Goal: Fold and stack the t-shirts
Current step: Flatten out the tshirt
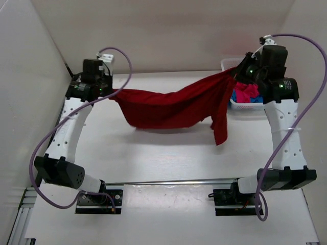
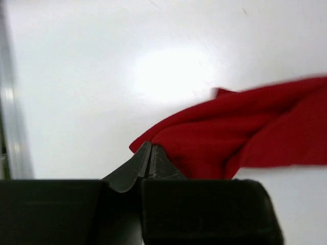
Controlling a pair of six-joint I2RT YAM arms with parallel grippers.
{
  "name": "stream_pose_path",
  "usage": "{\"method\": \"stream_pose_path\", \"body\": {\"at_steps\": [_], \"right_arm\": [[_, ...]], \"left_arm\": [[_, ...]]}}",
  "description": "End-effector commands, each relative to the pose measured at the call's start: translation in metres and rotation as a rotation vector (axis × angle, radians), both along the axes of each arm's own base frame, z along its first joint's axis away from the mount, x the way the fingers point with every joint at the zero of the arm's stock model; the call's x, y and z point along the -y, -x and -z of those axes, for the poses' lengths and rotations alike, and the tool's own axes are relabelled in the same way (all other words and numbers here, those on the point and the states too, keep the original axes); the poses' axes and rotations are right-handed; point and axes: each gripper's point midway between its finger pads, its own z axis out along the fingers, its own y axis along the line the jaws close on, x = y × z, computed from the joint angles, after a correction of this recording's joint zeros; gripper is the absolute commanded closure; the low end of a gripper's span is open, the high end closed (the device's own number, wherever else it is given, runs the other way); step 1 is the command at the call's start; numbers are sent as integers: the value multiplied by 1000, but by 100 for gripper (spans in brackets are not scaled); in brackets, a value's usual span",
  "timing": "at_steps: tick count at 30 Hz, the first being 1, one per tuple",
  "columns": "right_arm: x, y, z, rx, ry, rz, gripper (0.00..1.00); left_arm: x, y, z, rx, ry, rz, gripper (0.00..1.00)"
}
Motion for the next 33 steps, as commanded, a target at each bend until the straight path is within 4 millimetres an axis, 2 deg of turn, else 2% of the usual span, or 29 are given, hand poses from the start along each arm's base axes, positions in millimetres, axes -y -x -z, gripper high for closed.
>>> {"method": "stream_pose_path", "body": {"at_steps": [1,4,6,7,10,11,13,14,15,16,17,18,19,20,21,22,23,24,26,27,29,30,31,32,33], "right_arm": [[4,15,-42,112,17,-12,100],[2,15,-38,102,14,-22,100],[-3,1,-24,65,9,-42,100],[-3,-18,-25,66,5,-42,100],[-10,-40,-39,60,-25,-75,100],[-15,-51,-66,118,-45,-89,100],[-21,-45,-90,160,-68,-121,100],[-23,-45,-93,172,-74,-136,100],[-24,-31,-94,176,-78,-146,100],[-23,-28,-94,205,-66,-152,100],[-22,0,-107,254,-64,-152,100],[-20,-2,-49,132,-48,-143,100],[-18,21,-54,183,-41,-132,100],[-24,31,-30,138,-50,-145,100],[-27,40,43,-25,-50,-148,100],[-29,59,58,-35,-59,-154,88],[-35,73,90,-115,-82,-158,74],[-36,94,157,-271,-84,-150,65],[-38,125,200,-380,-127,-120,60],[-33,149,245,-494,-126,-79,53],[-22,164,263,-509,-149,18,35],[-18,169,269,-511,-150,47,33],[-14,175,274,-497,-154,72,31],[-13,170,268,-463,-170,94,29],[-12,167,268,-444,-169,99,28]], "left_arm": [[-48,9,-40,61,-28,-140,89],[-70,4,-42,71,-28,-200,89],[-75,-5,-47,103,-30,-220,89],[-78,-16,-52,124,-27,-229,89],[-83,-37,-70,165,-39,-255,89],[-84,-52,-94,227,-36,-268,89],[-84,-54,-114,256,-30,-269,89],[-82,-54,-127,288,-18,-260,89],[-82,-49,-138,315,-13,-260,89],[-77,-44,-136,307,4,-230,89],[-74,-37,-132,297,12,-215,89],[-71,-20,-113,250,15,-198,89],[-67,-9,-99,216,25,-177,89],[-68,-1,-86,196,22,-176,89],[-63,18,-51,124,20,-156,89],[-59,28,-31,80,15,-146,89],[-55,40,-10,33,8,-132,89],[-47,64,32,-59,-6,-100,89],[-36,92,69,-147,-16,-48,89],[-26,115,100,-214,-33,0,89],[-17,140,129,-292,-48,57,88],[-13,154,144,-344,-50,87,81],[-10,171,168,-413,-73,116,53],[-12,182,178,-454,-85,124,37],[-16,186,185,-473,-105,112,29]]}}
